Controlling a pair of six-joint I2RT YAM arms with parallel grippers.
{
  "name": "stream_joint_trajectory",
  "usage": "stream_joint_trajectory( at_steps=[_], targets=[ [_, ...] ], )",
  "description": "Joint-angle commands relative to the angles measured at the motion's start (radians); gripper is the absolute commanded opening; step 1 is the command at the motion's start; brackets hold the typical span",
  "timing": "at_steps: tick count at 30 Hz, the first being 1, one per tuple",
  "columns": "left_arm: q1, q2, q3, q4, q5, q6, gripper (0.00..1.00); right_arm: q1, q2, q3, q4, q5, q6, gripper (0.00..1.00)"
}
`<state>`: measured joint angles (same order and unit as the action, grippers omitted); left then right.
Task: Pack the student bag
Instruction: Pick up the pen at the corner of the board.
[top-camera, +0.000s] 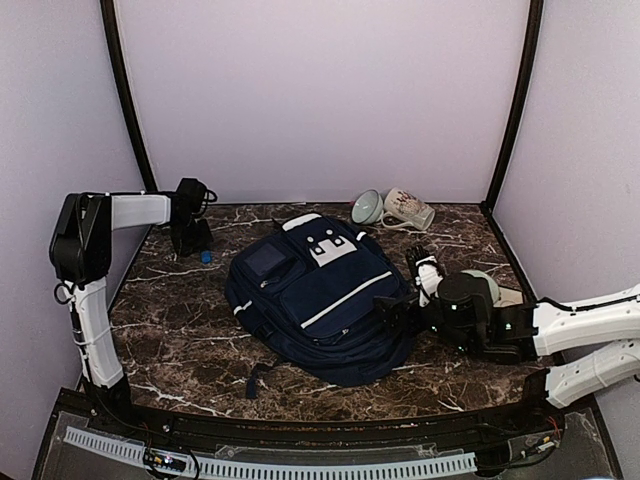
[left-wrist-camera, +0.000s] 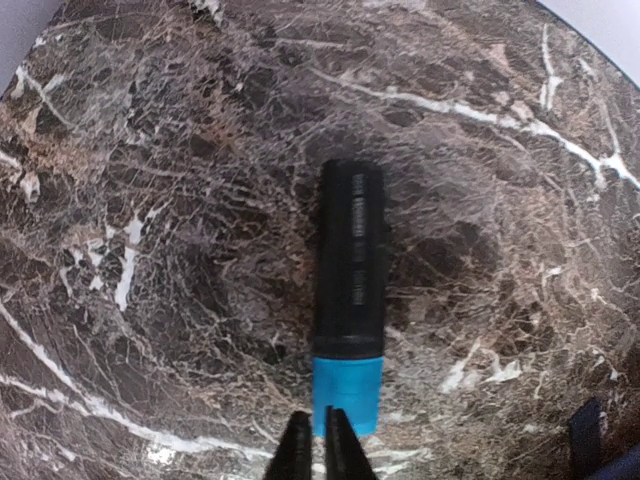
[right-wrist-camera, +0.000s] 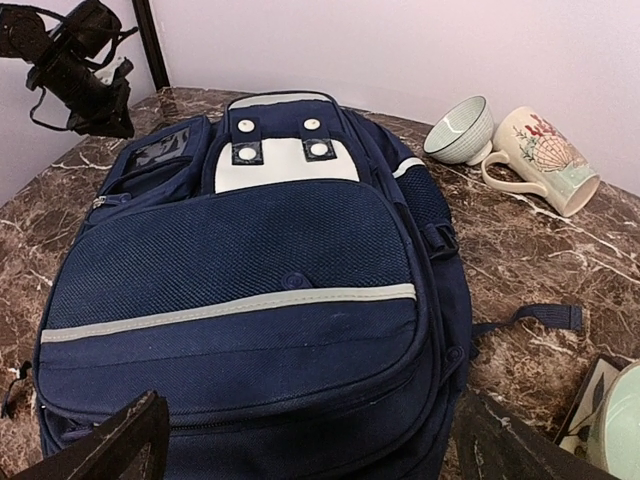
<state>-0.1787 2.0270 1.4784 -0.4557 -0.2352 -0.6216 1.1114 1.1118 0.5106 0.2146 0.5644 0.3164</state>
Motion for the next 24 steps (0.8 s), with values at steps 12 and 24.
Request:
stream_joint_trajectory(
  at_steps=[12,24],
  targets=[
    [-0.015,-0.030,-0.037,0.134,0.041,0.119,0.92,-0.008,0.024,0.017,0.045,0.002,-0.018,1.00],
    [-0.014,0.052,-0.026,0.116,0.041,0.103,0.65,-0.009,-0.028,-0.017,0.038,0.009,-0.012,1.00]
  ],
)
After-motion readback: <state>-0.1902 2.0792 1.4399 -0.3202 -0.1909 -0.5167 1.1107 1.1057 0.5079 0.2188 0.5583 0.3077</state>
